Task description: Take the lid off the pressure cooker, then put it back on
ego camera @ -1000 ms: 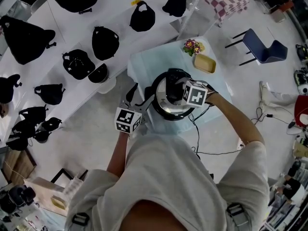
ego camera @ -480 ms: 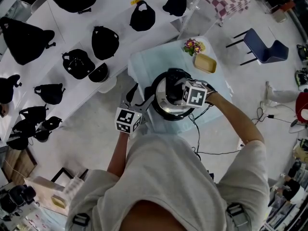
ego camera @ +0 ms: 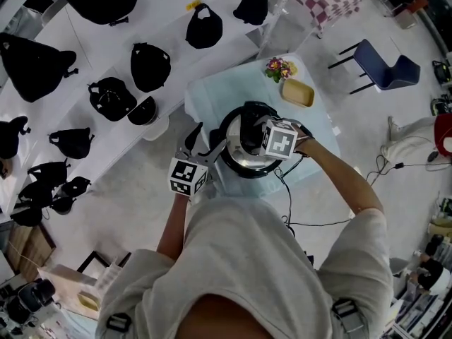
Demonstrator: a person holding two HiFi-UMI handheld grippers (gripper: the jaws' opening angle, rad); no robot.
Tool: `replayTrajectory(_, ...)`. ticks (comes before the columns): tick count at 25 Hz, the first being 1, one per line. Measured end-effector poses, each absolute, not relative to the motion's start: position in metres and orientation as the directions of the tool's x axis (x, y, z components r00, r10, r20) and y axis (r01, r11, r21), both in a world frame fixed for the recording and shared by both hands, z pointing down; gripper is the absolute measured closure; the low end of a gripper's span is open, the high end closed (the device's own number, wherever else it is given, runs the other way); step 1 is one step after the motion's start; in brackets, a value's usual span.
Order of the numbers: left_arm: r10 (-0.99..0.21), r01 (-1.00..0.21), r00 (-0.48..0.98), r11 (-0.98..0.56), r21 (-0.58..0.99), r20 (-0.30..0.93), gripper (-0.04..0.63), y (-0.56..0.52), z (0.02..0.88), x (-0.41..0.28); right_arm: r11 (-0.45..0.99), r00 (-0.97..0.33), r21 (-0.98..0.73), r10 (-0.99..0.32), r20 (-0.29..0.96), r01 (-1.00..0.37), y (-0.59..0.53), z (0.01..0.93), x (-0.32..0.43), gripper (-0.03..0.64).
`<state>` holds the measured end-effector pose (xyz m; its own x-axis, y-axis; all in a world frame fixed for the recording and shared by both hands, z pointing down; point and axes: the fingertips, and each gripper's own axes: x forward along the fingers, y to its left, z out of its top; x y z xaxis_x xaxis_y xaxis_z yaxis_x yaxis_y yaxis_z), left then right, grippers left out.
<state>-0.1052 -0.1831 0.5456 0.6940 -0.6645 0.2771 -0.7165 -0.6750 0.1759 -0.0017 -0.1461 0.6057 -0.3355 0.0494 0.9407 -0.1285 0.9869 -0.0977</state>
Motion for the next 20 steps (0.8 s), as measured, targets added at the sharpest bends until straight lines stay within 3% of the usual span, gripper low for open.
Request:
replayTrajectory(4, -0.657, -0.706, 0.705, -0.687, 0.172, 0.267, 0.264, -0.186, 0.542, -0.101, 0.972, -0.339, -0.100, 0.023, 0.940, -0.212, -0.150, 0.605, -0.002, 0.346)
replayTrajectory(14, -0.642, -0.690, 0.720, -0.705, 0.165, 0.265, 0.264, -0.185, 0.540, -0.094, 0.817, -0.309, -0.107, -0.091, 0.947, -0.567, -0.161, 0.609, 0.008, 0.347)
replayTrajectory(20, -0.641, -0.689, 0.720, -0.706, 0.165, 0.267, 0.264, -0.184, 0.539, -0.094, 0.803, -0.303, -0.106, -0.096, 0.948, -0.587, -0.160, 0.608, 0.008, 0.347)
